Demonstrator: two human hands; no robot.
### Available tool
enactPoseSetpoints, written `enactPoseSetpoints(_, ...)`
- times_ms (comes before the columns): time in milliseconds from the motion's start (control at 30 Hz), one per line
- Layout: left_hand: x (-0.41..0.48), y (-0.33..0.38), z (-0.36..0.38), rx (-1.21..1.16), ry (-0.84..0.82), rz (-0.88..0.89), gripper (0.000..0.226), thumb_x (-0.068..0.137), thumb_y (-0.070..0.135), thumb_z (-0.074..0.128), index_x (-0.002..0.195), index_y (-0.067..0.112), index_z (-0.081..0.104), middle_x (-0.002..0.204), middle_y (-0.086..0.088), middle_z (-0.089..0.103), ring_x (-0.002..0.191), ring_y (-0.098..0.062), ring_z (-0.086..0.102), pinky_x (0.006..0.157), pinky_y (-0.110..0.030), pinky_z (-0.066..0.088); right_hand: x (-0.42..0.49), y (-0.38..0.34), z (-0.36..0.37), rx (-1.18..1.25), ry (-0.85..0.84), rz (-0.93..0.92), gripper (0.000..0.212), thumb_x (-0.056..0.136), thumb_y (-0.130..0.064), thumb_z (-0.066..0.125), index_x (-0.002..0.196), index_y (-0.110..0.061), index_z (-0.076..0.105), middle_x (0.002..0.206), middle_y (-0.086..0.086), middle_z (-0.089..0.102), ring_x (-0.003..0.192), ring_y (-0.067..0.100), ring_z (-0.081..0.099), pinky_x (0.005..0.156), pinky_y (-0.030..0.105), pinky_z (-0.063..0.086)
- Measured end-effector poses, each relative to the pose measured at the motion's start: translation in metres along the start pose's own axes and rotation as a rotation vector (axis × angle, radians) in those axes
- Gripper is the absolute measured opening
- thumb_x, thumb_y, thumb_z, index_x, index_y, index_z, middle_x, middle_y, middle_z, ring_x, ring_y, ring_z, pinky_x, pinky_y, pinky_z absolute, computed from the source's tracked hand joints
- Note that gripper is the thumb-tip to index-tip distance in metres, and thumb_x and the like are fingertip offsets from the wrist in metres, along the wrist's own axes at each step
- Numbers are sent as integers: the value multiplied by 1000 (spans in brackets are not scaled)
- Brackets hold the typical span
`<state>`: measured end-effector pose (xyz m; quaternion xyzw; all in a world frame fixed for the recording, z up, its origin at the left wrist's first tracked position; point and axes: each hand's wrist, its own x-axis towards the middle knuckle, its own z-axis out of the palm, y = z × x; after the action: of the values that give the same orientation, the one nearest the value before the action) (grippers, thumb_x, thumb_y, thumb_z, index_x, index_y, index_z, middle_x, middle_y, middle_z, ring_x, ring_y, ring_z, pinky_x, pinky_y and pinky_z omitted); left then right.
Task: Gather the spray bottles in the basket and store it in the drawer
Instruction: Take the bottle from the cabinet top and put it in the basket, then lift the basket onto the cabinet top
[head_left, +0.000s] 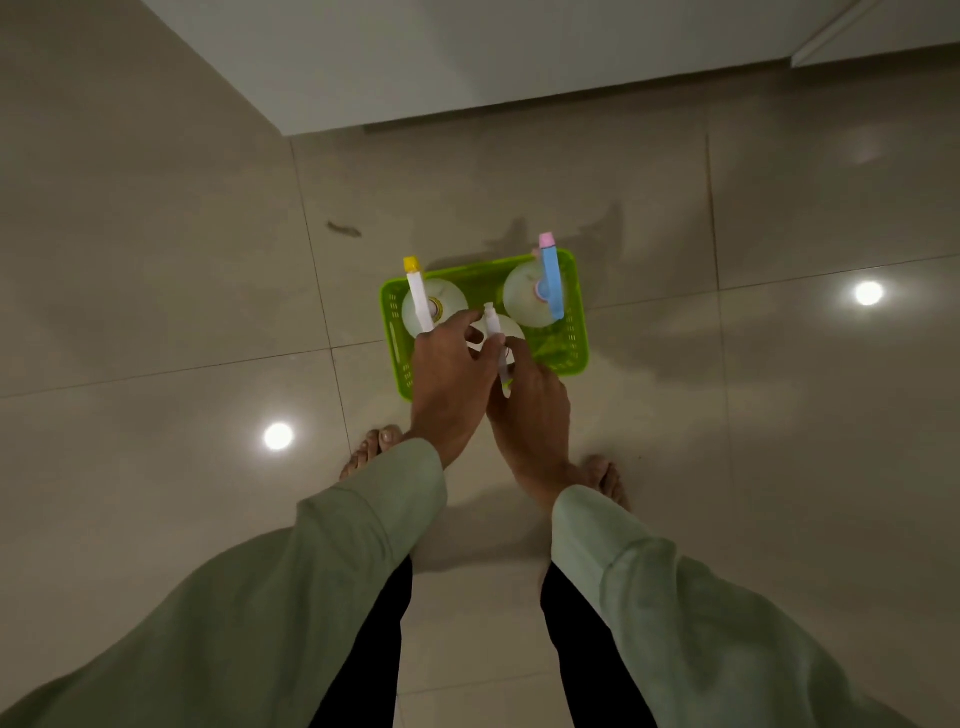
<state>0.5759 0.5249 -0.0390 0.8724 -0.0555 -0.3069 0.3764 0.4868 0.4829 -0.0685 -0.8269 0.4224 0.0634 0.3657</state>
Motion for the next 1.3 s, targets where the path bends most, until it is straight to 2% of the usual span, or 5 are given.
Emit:
enactPoseSetpoints(167, -5, -8, -6, 22, -15, 17, 39, 90, 24, 69, 127, 12, 65, 101, -6, 74, 72, -10, 68, 67, -7, 52, -3, 7, -4, 22, -34, 15, 47, 94, -41, 64, 134, -23, 50, 105, 4, 73, 96, 29, 69, 80, 45, 55)
enactPoseSetpoints(333, -14, -26, -22, 22, 17, 10, 25, 92, 26, 65, 113, 13, 72, 95, -5, 77, 82, -18, 72, 80, -34, 61, -2, 35, -23, 30, -36, 22, 66, 82, -60, 69, 138, -30, 51, 108, -9, 71, 98, 18, 64, 83, 36, 52)
enactPoseSetpoints(467, -9, -51, -33, 62, 198, -79, 16, 93, 21, 59, 96, 15, 73, 84, 2, 73, 76, -20, 73, 73, -30, 58, 11, 68, -32, 86, 136, 91, 47, 92, -34, 68, 134, -15, 57, 114, 3, 68, 106, 27, 60, 87, 39, 50)
enactPoseSetpoints(700, 36, -95, -21, 76, 39, -364, 68, 90, 23, 67, 149, 14, 35, 143, -14, 52, 129, -33, 52, 106, -48, 46, 74, 95, -11, 218, -30, 377, 61, 92, -25, 66, 147, -16, 40, 129, 14, 60, 118, 34, 58, 94, 41, 48)
enactPoseSetpoints(1300, 7, -45, -63, 53, -57, -130, 45, 86, -11, 53, 127, 9, 58, 100, -7, 70, 84, -16, 65, 51, -10, 49, 54, 67, -105, 170, -131, 188, 48, 84, 9, 44, 124, -11, 62, 102, 16, 70, 94, 36, 62, 79, 43, 51)
